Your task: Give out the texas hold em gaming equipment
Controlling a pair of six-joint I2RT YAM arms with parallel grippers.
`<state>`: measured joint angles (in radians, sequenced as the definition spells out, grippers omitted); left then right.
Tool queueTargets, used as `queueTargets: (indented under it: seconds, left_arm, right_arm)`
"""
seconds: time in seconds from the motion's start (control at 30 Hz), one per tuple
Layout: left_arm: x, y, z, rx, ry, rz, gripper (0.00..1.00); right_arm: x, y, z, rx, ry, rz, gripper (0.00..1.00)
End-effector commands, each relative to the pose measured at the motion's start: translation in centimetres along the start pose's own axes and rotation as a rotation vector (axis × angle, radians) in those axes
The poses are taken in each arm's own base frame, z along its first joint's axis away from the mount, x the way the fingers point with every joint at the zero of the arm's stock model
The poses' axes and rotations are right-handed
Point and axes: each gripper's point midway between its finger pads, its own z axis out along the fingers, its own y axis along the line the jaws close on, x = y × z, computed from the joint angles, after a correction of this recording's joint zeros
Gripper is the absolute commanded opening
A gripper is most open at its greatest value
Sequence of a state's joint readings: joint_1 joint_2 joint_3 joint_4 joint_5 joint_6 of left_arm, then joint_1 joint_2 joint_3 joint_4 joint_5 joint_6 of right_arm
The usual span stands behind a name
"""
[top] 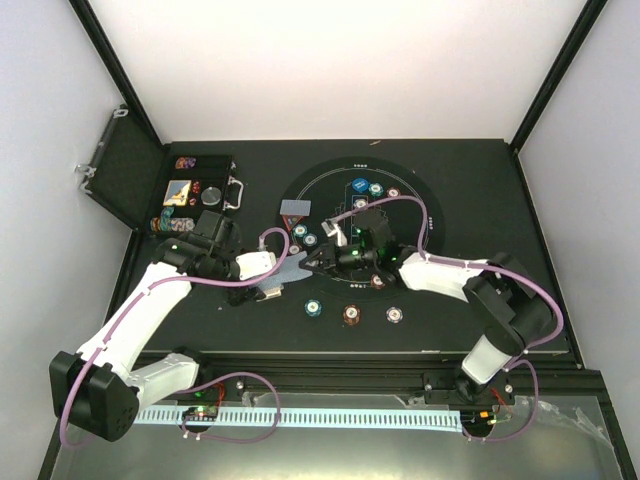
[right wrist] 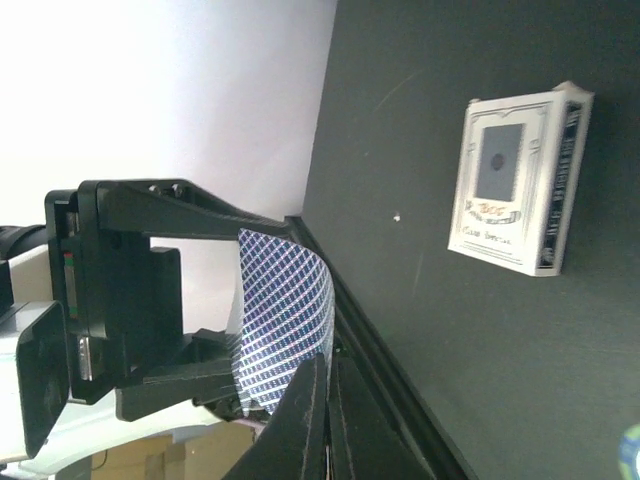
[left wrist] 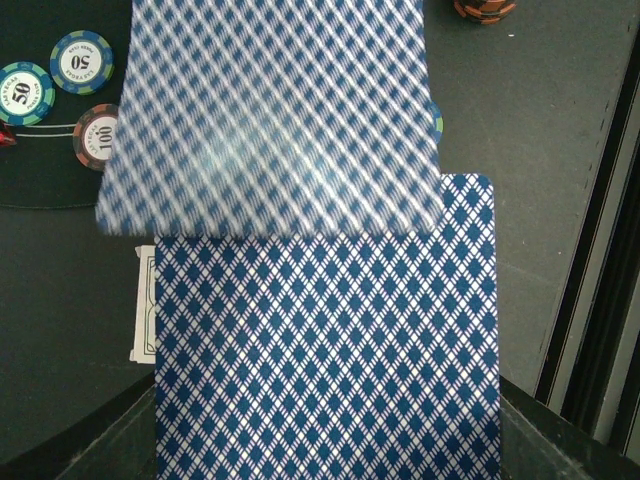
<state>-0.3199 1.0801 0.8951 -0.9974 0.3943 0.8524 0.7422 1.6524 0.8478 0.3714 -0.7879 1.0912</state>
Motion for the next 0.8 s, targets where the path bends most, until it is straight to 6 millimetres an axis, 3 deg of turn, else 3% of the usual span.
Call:
queueTargets:
  seconds: [0.0, 0.1, 0.37, 0.53, 0.77]
  left_arm:
    - [-1.1, 0.6, -0.8, -0.022, -0.033, 0.01, 0.02]
    - [-1.0, 0.6, -0.8, -0.023, -0.032, 0.011, 0.02]
    - [-0.9, 0.5, -0.8, -0.022, -0.028, 0.01, 0.02]
    - [-0.8, 0.6, -0.9, -0.029, -0.021, 0.013, 0.02]
    - [-0.6, 0.6, -0.9, -0.033, -0.016, 0.016, 0.02]
  right_arm:
    - [-1.0, -1.1, -2.4, 0.039, -0.044, 0.001, 0.01]
    - [-2.2, -3.1, -4.4, 0.072, -0.082, 0.023, 0.01]
    - [-5.6, -11.6, -9.5, 0.255, -0.164, 0.105, 0.01]
    - [-7.4, -14.7, -11.0, 0.357, -0.18, 0.112, 0.01]
    - [-7.8, -18.0, -13.1, 0.489, -0.183, 0.134, 0.01]
